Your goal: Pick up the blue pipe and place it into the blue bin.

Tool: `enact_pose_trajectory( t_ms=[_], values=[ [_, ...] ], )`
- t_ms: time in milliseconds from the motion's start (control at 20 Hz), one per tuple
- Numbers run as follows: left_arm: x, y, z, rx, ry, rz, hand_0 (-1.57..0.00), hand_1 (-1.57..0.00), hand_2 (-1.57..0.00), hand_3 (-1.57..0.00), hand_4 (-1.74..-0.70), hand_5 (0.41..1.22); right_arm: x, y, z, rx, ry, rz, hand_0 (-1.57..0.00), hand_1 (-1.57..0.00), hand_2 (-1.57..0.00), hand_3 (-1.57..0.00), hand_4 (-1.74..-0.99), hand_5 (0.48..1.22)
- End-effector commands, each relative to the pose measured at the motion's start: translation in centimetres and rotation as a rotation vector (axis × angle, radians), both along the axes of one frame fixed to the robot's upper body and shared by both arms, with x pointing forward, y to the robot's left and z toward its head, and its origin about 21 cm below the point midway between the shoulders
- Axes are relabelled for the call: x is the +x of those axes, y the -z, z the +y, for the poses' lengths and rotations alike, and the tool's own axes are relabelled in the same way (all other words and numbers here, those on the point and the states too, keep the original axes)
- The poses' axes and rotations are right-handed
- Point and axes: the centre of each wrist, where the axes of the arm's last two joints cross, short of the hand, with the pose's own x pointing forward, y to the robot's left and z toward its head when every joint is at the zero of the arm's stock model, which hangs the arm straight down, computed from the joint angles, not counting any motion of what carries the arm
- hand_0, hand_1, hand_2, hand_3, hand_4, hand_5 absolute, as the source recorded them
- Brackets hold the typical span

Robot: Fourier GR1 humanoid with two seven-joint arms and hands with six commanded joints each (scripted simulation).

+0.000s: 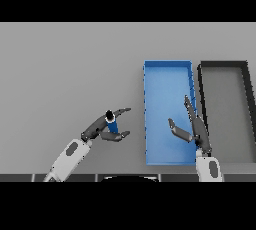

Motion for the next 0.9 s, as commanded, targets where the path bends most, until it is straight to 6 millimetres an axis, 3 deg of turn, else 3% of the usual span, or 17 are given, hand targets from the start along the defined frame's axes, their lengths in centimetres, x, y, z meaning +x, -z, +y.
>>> enact_pose_trajectory(
  t_ms=[0, 50, 150, 300, 500, 850],
  values=[
    [-0.2, 0.2, -0.3, -0.025, -0.003, 0.020, -0.09, -0.25, -0.39, -0.47, -1.31, 0.730, 0.2, -0.2, 0.4, 0.002, -0.006, 0.003, 0.00, 0.00, 0.00, 0.00, -1.319, 0.663],
    [-0.2, 0.1, -0.4, -0.058, -0.008, 0.033, -0.34, -0.50, -0.63, -0.69, -1.39, 0.828, 0.3, 0.1, 0.6, -0.001, -0.007, 0.009, 0.00, 0.00, 0.00, 0.00, -1.322, 0.666],
    [-0.4, 0.2, -0.9, -0.085, -0.005, 0.037, -0.78, -0.89, -0.97, -0.98, -1.51, 0.969, 0.0, 0.1, 0.4, -0.015, -0.002, 0.000, 0.00, 0.00, 0.00, 0.00, -1.313, 0.665],
    [-1.1, 0.4, -1.1, -0.087, 0.013, 0.007, -1.17, -1.22, -1.26, -1.25, -1.62, 1.092, 0.6, -0.4, -0.1, -0.021, 0.006, 0.006, 0.00, 0.00, 0.00, 0.00, -1.307, 0.666],
    [-1.5, 0.0, -1.8, -0.108, 0.017, -0.035, -1.41, -1.43, -1.44, -1.40, -1.68, 1.168, 0.5, -0.1, 0.5, -0.043, -0.007, 0.001, 0.00, 0.00, 0.00, 0.00, -1.281, 0.663],
    [-0.4, -5.1, -4.2, -0.231, 0.084, -0.152, -1.54, -1.54, -1.54, -1.45, -1.72, 1.210, 1.0, -0.2, 0.1, -0.057, -0.004, 0.000, 0.00, 0.00, 0.00, 0.00, -1.277, 0.673]
  ],
)
